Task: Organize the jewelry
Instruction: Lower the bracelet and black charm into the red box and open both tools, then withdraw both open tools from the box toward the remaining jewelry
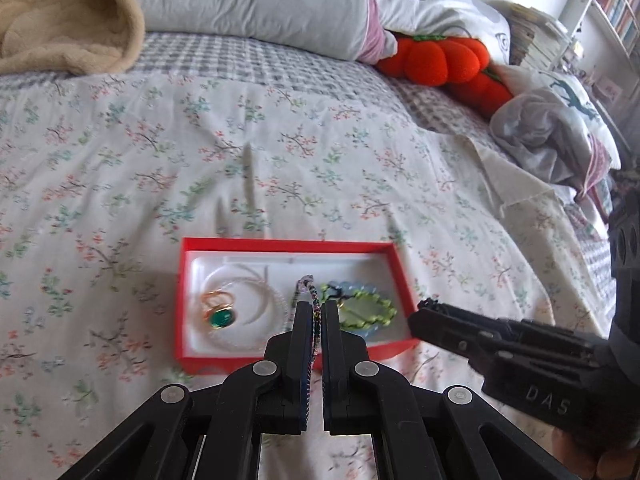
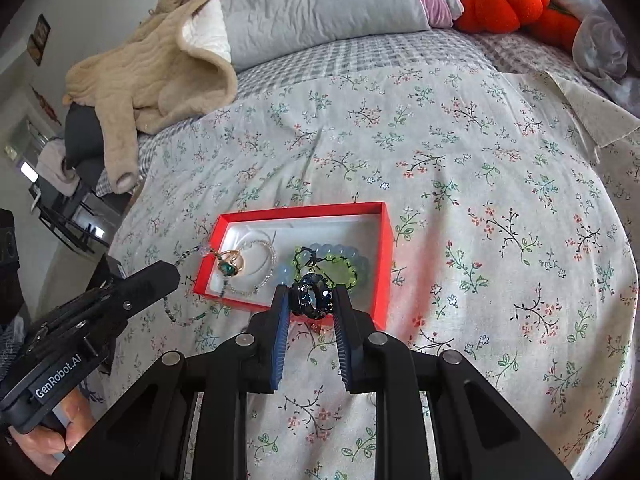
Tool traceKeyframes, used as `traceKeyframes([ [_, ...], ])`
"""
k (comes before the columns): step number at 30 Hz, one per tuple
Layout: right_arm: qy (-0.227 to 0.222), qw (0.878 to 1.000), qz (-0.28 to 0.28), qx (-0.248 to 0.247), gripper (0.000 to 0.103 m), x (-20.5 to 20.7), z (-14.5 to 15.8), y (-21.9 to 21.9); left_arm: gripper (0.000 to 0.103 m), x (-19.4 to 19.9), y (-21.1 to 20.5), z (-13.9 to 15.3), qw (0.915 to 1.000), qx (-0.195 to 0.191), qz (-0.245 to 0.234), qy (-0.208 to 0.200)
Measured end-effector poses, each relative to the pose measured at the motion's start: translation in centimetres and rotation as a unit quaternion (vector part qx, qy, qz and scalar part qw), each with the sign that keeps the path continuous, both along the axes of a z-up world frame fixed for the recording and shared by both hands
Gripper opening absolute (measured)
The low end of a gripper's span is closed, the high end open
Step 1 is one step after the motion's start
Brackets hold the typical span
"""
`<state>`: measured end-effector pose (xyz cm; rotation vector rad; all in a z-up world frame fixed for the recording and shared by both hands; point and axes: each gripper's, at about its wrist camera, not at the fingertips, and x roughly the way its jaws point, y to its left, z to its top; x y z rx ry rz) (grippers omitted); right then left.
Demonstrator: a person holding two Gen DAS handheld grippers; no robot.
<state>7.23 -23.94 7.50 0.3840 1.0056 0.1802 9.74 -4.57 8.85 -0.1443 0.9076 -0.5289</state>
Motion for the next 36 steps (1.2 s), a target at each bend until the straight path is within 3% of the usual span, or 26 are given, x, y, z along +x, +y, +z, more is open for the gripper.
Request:
traceKeyframes([
  [6, 0.009, 1.0, -0.013, 0.002, 0.023, 0.7, -0.7, -0.9, 0.0, 2.8, -0.9, -1.9, 0.9984, -0.048, 0.002, 0.03],
  [14, 0.015, 1.0, -0.012, 0.003, 0.023, 1.3, -1.3, -0.7, 0.0, 4.9, -0.2, -4.5, 0.9984, 0.003, 0.041, 0.038],
  [23, 0.027, 1.0, -0.008, -0.01, 0.023, 2.2, -2.2, 0.0, 0.0, 4.4, 0.5, -4.2, 0.9979, 0.054, 0.037, 0.0],
  [25, 0.031, 0.999, -0.008, -0.013, 0.023, 2.3, -2.4, 0.1, 0.007, 4.1, 0.8, -3.9, 0.9977, 0.056, 0.037, -0.007],
  [27, 0.034, 0.999, -0.007, -0.017, 0.023, 2.5, -2.7, 0.2, 0.025, 3.8, 1.1, -3.8, 0.9976, 0.058, 0.036, -0.009],
  [33, 0.039, 0.999, -0.007, -0.019, 0.023, 2.8, -3.1, 0.4, 0.029, 3.0, 2.0, -3.8, 0.9967, 0.07, 0.043, -0.005],
  [34, 0.035, 0.999, -0.006, -0.014, 0.023, 2.9, -3.0, 0.5, 0.032, 2.8, 2.2, -3.9, 0.9967, 0.069, 0.044, -0.004],
  [36, 0.03, 0.999, -0.008, -0.01, 0.024, 2.9, -2.7, 0.5, 0.046, 2.3, 2.6, -3.9, 0.9964, 0.07, 0.048, -0.004],
])
